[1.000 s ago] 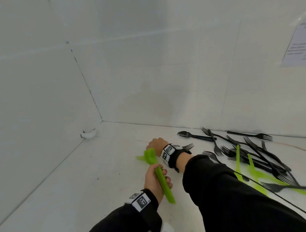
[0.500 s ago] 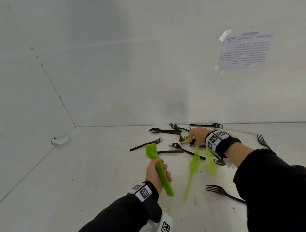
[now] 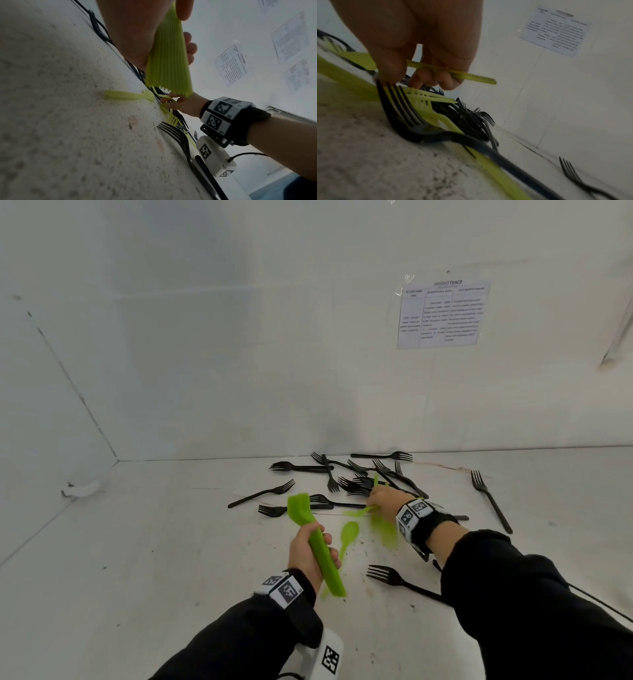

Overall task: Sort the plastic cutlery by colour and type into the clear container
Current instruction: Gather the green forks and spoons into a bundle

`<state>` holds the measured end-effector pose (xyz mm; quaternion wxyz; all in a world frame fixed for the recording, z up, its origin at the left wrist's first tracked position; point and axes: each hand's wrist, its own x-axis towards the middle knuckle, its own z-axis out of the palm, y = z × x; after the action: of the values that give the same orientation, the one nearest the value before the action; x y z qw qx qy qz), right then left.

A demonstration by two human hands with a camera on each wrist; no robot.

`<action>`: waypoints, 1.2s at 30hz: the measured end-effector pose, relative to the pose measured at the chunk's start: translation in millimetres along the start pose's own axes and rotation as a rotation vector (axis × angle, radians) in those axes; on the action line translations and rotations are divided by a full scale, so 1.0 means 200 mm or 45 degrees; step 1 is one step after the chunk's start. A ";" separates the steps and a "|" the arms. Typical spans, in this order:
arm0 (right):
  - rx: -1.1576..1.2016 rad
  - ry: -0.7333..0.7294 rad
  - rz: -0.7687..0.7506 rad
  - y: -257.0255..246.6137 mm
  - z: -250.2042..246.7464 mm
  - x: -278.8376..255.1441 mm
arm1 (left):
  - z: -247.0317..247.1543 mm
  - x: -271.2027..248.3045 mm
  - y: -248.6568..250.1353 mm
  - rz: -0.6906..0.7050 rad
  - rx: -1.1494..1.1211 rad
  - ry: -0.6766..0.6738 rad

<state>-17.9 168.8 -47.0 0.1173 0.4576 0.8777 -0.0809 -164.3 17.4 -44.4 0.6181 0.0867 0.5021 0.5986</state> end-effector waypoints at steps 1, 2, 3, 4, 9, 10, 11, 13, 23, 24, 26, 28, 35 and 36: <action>0.030 0.010 -0.018 0.02 -0.01 0.00 | 0.01 -0.01 -0.01 0.003 -0.005 0.004; 0.053 0.031 -0.031 0.03 -0.02 0.00 | 0.01 -0.02 -0.02 0.006 -0.011 0.007; 0.067 0.036 -0.030 0.04 -0.02 -0.01 | 0.02 -0.02 -0.03 0.010 -0.017 0.011; 0.060 0.026 -0.032 0.06 -0.03 -0.01 | 0.03 -0.03 -0.03 0.014 -0.024 0.013; -0.110 0.059 0.000 0.07 -0.01 -0.03 | 0.05 -0.06 -0.06 0.039 -0.028 0.037; -0.103 0.087 -0.007 0.08 -0.02 -0.04 | 0.05 -0.06 -0.07 0.050 -0.031 0.040; -0.077 0.109 -0.010 0.08 -0.03 -0.04 | 0.05 -0.06 -0.08 0.058 -0.032 0.045; -0.022 0.154 -0.020 0.10 -0.06 -0.05 | 0.06 -0.05 -0.09 0.066 -0.036 0.057; -0.145 0.397 -0.084 0.14 -0.10 -0.12 | 0.16 -0.04 -0.18 0.059 -0.052 0.061; -0.113 0.414 -0.064 0.14 -0.12 -0.12 | 0.17 -0.04 -0.19 0.063 -0.055 0.062; 0.029 0.426 -0.003 0.12 -0.14 -0.14 | 0.18 -0.04 -0.20 0.071 -0.060 0.067; 0.226 0.426 0.079 0.10 -0.16 -0.17 | 0.19 -0.03 -0.20 0.087 -0.060 0.081; 0.501 0.341 0.125 -0.11 -0.11 -0.36 | 0.24 0.00 -0.23 0.109 -0.085 0.153; 0.460 0.352 0.118 -0.14 -0.09 -0.38 | 0.25 0.01 -0.23 0.120 -0.079 0.170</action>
<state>-0.7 98.4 -7.5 -0.0843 0.5176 0.8348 -0.1679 -98.4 31.5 -54.6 0.5567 0.0509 0.5189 0.6467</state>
